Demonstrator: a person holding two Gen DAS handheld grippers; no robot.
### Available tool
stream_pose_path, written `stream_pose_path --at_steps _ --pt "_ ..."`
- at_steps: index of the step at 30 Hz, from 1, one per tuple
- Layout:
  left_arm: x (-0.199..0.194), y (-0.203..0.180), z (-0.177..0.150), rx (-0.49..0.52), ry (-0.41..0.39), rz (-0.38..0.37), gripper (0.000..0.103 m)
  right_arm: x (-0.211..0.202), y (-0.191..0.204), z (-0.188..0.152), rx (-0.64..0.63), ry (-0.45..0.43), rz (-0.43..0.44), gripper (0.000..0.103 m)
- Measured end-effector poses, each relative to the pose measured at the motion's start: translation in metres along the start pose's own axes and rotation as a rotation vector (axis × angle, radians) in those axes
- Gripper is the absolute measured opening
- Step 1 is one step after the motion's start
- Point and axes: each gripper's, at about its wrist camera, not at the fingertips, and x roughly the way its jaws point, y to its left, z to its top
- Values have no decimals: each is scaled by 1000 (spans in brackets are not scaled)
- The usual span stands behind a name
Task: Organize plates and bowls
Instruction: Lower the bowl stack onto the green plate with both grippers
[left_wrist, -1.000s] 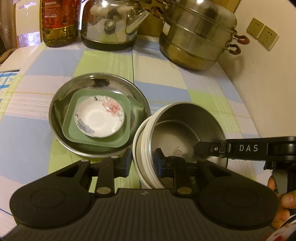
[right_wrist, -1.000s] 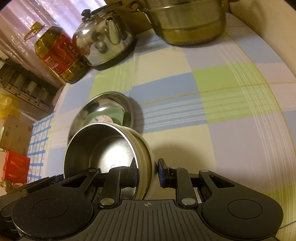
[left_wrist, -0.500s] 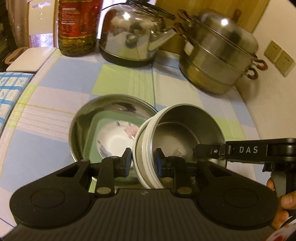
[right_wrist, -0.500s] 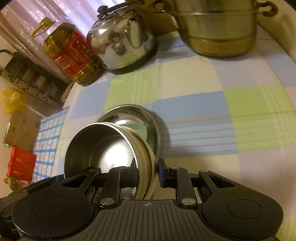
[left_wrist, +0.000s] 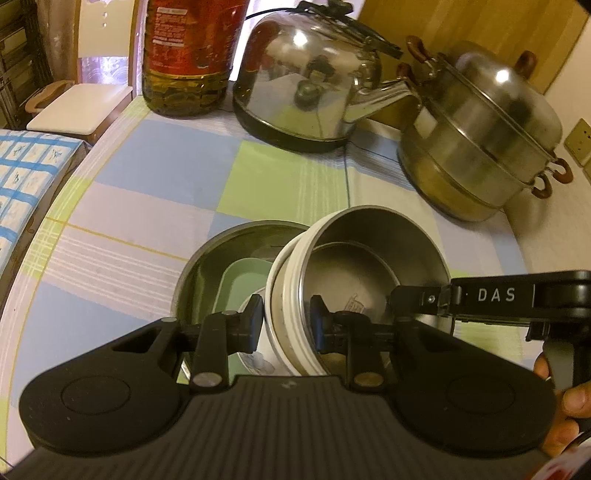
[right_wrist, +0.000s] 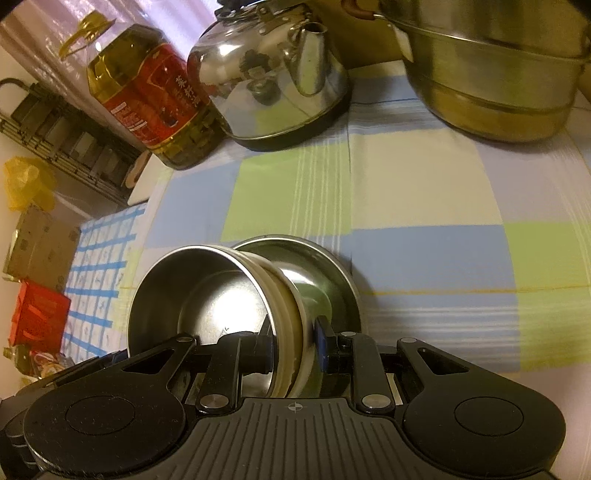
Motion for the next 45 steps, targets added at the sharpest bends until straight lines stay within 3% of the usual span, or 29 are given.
stream_pose_path --at_steps 12,27,45 --pt "22 22 -2 -45 51 8 23 34 5 3 -4 58 -20 22" --pt "35 29 -6 -54 84 2 23 46 5 0 6 83 -42 22" --pt "35 25 -7 -24 61 9 23 50 -4 -4 29 77 -11 22"
